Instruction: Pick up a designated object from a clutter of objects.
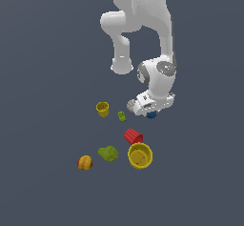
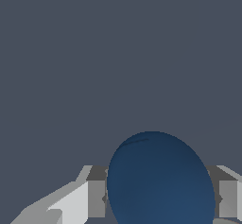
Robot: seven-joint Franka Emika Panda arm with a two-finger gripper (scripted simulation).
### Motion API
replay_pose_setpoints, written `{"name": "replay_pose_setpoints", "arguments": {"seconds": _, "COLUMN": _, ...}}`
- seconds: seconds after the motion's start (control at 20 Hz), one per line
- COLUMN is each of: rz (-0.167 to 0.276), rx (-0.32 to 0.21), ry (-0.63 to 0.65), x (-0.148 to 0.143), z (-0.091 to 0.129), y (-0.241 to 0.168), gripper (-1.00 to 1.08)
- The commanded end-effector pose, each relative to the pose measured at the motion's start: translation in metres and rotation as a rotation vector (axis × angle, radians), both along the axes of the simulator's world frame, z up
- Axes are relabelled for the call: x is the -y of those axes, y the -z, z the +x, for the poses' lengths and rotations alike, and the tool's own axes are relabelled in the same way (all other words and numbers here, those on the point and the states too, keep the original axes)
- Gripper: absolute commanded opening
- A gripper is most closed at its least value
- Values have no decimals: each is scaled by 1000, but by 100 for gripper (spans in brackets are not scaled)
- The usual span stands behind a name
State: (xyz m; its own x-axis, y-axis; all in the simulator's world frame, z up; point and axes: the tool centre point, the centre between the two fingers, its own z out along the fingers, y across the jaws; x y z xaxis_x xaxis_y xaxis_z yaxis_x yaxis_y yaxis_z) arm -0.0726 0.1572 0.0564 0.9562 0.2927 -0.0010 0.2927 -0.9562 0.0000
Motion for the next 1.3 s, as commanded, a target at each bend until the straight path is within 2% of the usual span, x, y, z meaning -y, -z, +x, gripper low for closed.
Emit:
{"name": "replay_pose_setpoints", "arguments": {"seconds": 0.0, "rz": 1, "rx": 1, "ry": 0, "x": 4, "z": 8, "y": -13, "gripper": -100}}
{"name": "replay_pose_setpoints", "arguments": {"seconds": 0.3, "rz": 2, "rx": 1, "ry": 0, "x": 17, "z": 34, "y": -56, "gripper": -100}}
{"name": "replay_pose_setpoints", "arguments": {"seconds": 1.25, "rz": 3, "rx": 0, "ry": 0, "x": 68, "z": 134, "y": -216, "gripper": -100}}
